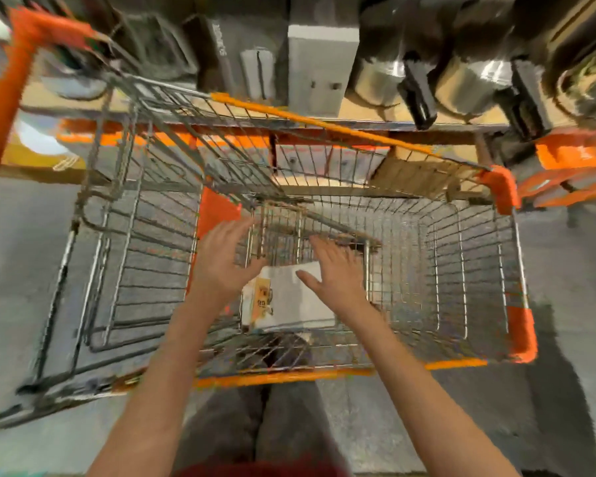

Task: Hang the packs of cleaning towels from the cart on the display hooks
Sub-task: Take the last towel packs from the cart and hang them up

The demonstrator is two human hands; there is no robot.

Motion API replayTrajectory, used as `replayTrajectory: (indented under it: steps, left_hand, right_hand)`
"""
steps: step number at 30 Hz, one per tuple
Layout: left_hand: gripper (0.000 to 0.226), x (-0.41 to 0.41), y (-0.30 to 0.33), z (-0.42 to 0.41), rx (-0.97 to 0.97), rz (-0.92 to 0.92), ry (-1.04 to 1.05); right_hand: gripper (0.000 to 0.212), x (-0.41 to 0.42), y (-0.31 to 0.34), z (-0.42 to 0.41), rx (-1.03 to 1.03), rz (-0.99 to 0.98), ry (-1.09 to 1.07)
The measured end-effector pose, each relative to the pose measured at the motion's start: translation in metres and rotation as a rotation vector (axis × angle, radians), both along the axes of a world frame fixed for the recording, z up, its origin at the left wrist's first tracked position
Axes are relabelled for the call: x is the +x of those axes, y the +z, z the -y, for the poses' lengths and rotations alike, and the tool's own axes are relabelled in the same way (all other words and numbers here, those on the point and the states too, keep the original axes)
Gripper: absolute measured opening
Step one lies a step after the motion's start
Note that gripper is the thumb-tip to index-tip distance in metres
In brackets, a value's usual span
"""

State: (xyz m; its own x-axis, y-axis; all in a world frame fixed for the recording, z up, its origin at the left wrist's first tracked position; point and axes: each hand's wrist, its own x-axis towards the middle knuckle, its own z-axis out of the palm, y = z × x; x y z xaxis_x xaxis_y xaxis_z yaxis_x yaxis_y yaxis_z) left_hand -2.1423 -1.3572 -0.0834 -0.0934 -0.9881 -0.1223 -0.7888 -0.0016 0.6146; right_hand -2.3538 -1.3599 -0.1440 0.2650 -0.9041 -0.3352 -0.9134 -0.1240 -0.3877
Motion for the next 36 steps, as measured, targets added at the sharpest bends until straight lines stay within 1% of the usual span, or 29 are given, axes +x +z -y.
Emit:
replayTrajectory:
  steps: [2,5,8,11,13,14,16,18,23,26,29,34,36]
  left_hand:
    - [0.064,0.006,-0.016,-0.002,-0.002,0.001,0.032]
    - [0.069,0.014,-0.043,-0.004,0.094,0.014,0.079]
    - [0.068,0.021,-0.066,-0.008,0.077,-0.042,0.151]
    - [0.068,0.025,-0.083,-0.009,0.099,-0.088,0.134]
    - [0.073,0.027,-0.088,-0.008,0.133,-0.115,0.134]
    - [0.075,0.028,-0.090,-0.006,0.118,-0.122,0.124]
    - [0.077,0.030,-0.094,-0.002,0.093,-0.120,0.085]
    - [0.080,0.033,-0.097,0.009,0.112,-0.107,0.046]
    - [0.085,0.038,-0.118,0.032,0.169,-0.048,0.035]
    - [0.084,0.039,-0.133,0.031,0.169,-0.043,0.022]
    - [0.088,0.043,-0.142,0.030,0.157,-0.029,-0.005]
    - [0.089,0.044,-0.146,0.029,0.249,0.007,-0.013]
    - [0.089,0.043,-0.147,0.029,0.266,0.017,-0.024]
  right_hand:
    - [0.070,0.011,-0.022,0.013,0.039,-0.021,0.069]
    - [0.072,0.029,-0.054,0.025,0.102,-0.020,0.132]
    - [0.073,0.045,-0.088,0.036,0.162,0.015,0.183]
    - [0.075,0.060,-0.120,0.041,0.201,0.055,0.240]
    - [0.078,0.069,-0.142,0.041,0.250,0.081,0.267]
    - [0.079,0.073,-0.153,0.042,0.282,0.096,0.271]
    - [0.082,0.082,-0.174,0.043,0.339,0.113,0.293]
    - [0.085,0.090,-0.193,0.045,0.375,0.134,0.304]
    - [0.083,0.101,-0.235,0.054,0.436,0.208,0.252]
    - [0.087,0.104,-0.256,0.056,0.485,0.164,0.290]
    - [0.085,0.108,-0.271,0.055,0.510,0.091,0.339]
    - [0.097,0.106,-0.282,0.053,0.494,-0.009,0.405]
    - [0.098,0.106,-0.284,0.055,0.499,-0.027,0.425]
